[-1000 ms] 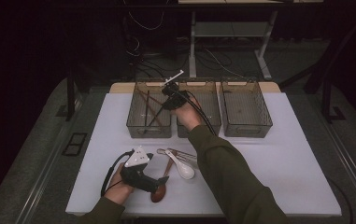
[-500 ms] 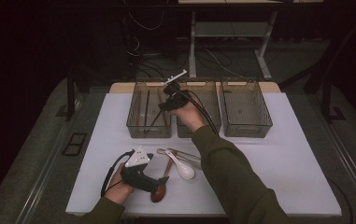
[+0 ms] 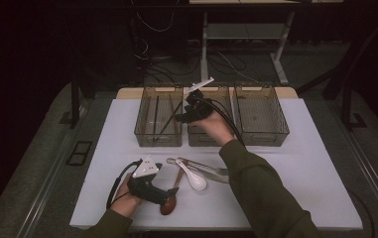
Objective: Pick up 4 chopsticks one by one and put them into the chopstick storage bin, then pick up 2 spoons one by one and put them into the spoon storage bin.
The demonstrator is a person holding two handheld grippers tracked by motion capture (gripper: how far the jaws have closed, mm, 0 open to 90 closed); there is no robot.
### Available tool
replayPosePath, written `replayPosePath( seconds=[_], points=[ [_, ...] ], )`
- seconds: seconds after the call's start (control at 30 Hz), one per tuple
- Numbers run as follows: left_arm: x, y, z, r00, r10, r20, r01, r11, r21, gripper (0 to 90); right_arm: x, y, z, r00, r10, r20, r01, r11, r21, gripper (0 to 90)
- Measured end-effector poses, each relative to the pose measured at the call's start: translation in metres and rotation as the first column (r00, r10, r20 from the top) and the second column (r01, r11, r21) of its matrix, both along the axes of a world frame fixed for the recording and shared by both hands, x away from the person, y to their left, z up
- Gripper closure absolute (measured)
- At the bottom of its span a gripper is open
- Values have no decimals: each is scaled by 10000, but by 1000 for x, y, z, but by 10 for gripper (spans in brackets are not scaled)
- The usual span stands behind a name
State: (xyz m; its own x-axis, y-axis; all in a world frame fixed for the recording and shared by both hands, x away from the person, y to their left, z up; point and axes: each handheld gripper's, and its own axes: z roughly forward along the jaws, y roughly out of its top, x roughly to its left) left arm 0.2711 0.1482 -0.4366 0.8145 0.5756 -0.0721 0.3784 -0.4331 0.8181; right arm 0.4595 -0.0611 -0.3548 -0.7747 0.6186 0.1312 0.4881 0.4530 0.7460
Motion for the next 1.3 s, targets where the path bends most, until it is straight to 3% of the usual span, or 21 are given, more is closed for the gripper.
replayPosePath(
  seconds=[0.43,0.77,1.03,1.3],
  points=[
    [0,2,0,9999,112,7,-112,9999,-3,0,-28,-34,-5,9992,382,113,-386,9985,375,361],
    [-1,1,1,9999,160,-4,-160,9999,2,0,-52,-65,-5,9979,588,252,-610,9937,945,344],
    [-1,1,1,9999,123,7,-123,9999,42,0,-74,-87,-10,9944,810,676,-861,9934,761,331],
    [-1,1,1,9999,148,12,-148,9999,81,0,-96,-112,-18,9941,795,745,-859,9924,877,298]
  ],
)
